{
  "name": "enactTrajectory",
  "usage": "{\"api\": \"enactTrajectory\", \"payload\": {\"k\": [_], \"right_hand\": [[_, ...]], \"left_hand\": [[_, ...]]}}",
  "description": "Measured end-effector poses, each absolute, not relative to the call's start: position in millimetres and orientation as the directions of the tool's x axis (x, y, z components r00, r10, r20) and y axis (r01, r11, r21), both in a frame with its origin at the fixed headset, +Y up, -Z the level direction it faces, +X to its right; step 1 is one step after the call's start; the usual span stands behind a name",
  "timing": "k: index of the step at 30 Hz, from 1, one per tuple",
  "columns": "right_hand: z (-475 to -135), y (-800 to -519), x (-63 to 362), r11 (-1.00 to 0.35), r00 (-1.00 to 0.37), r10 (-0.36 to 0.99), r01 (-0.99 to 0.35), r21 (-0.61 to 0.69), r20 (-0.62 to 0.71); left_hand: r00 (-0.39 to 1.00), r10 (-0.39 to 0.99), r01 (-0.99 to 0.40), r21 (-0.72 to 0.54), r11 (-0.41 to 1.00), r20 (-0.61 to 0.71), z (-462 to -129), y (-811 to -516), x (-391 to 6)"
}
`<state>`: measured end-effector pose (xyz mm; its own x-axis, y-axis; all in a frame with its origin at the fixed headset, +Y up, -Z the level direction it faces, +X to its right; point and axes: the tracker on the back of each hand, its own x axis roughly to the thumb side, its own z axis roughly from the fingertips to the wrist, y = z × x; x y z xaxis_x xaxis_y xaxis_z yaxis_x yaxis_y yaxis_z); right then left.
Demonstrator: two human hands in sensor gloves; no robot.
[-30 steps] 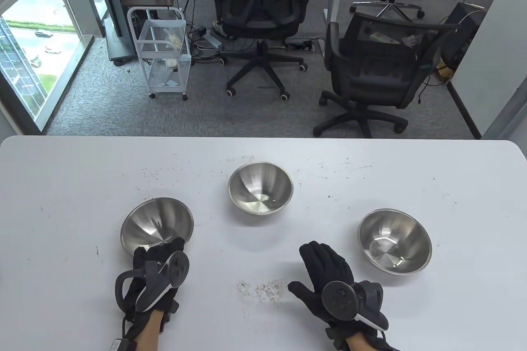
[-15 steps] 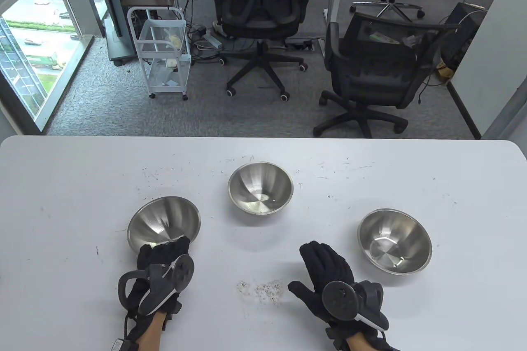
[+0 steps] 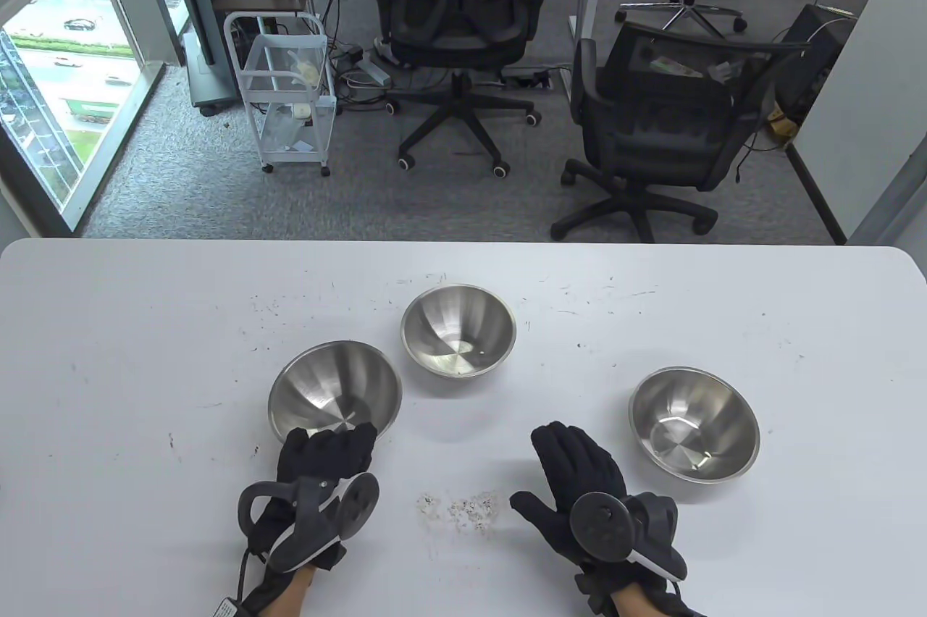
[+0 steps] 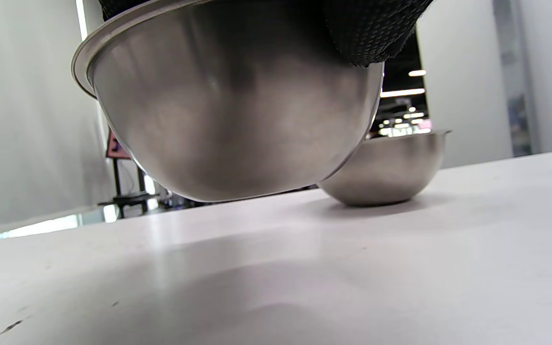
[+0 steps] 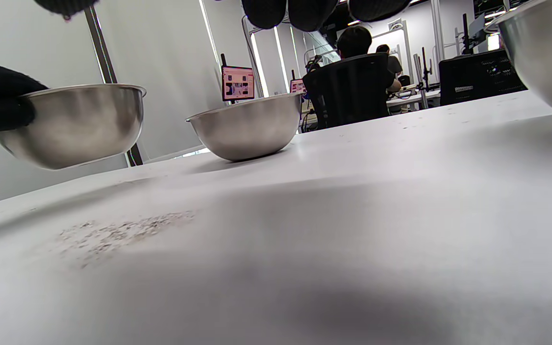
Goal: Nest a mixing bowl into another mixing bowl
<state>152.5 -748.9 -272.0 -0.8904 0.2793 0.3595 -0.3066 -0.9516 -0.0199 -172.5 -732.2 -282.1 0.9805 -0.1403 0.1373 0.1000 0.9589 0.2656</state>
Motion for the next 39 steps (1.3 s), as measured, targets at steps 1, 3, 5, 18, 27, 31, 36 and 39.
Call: {"api": "enactTrajectory", "payload": {"k": [1, 3, 5, 18, 27, 31, 36, 39], "right_hand": [[-272.0, -748.8, 152.9, -0.951, -0.891, 0.281, -0.308, -0.020, 0.358], [-271.9, -748.1, 154.1, -0.949, -0.890, 0.285, -0.313, -0.022, 0.355], [-271.7, -747.3, 155.3, -0.948, -0.891, 0.288, -0.317, -0.026, 0.352], [-272.1, -745.5, 160.0, -0.943, -0.891, 0.298, -0.330, -0.036, 0.342], [-272.1, -744.6, 160.9, -0.943, -0.893, 0.299, -0.330, -0.035, 0.337], [-272.1, -744.7, 161.2, -0.943, -0.893, 0.299, -0.330, -0.035, 0.336], [-272.0, -744.3, 161.0, -0.944, -0.893, 0.299, -0.329, -0.034, 0.337], [-272.0, -744.3, 160.6, -0.944, -0.893, 0.297, -0.327, -0.033, 0.338]], "left_hand": [[0.977, -0.148, 0.102, 0.273, 0.957, 0.154, -280.0, -731.7, -167.9], [0.969, -0.151, 0.091, 0.290, 0.953, 0.193, -275.0, -730.8, -157.7], [0.961, -0.163, 0.088, 0.307, 0.948, 0.225, -270.8, -730.6, -149.0], [0.885, -0.166, 0.048, 0.268, 0.962, 0.436, -248.9, -746.8, -101.8], [0.860, -0.179, 0.062, 0.250, 0.966, 0.478, -243.6, -753.4, -89.5], [0.850, -0.185, 0.074, 0.236, 0.969, 0.494, -242.4, -756.0, -86.3], [0.848, -0.183, 0.077, 0.226, 0.971, 0.497, -242.5, -756.9, -85.8], [0.845, -0.188, 0.086, 0.220, 0.972, 0.501, -242.0, -756.2, -85.2]]}}
